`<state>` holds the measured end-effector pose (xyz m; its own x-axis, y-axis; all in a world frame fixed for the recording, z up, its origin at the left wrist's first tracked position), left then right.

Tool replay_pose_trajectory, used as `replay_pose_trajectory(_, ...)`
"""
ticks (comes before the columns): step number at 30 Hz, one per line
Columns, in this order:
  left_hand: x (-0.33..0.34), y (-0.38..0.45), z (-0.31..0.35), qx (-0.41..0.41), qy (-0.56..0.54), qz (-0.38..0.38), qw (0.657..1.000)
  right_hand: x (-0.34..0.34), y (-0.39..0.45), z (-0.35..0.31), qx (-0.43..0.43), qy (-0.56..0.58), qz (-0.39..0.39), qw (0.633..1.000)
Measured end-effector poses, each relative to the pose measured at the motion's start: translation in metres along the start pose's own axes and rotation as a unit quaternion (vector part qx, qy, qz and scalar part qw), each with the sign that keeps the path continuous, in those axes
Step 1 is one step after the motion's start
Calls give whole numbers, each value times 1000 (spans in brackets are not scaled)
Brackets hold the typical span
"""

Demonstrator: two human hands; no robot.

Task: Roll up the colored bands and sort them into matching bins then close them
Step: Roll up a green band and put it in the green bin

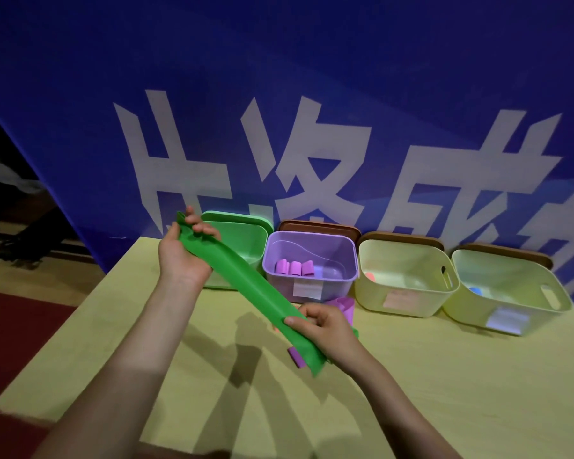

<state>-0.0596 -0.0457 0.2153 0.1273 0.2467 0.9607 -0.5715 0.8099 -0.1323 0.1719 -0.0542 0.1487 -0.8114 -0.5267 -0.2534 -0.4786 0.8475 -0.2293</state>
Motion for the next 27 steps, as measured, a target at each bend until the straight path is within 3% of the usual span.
replay_pose_trajectory(8,-24,16,5,2,-15,29,999,-8,0,5,-13,9,3,1000)
replay_pose_trajectory(16,-39,33,19,28,-40,57,997,-21,0,25,38,88,-19,995)
replay_pose_trajectory(27,-44,30,-6,-12,27,52,998,-36,3,49,81,193,-73,975)
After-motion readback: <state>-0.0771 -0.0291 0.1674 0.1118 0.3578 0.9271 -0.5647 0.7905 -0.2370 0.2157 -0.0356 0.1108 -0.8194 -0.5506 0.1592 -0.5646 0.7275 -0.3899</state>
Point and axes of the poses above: each hand's wrist, its own y-axis towards the middle knuckle, its own x-axis out of the palm, z = x × y, the point moved 4 cm from there along y, towards the middle knuckle, and after that the axes turned 13 degrees about x, right-handed, at the moved point
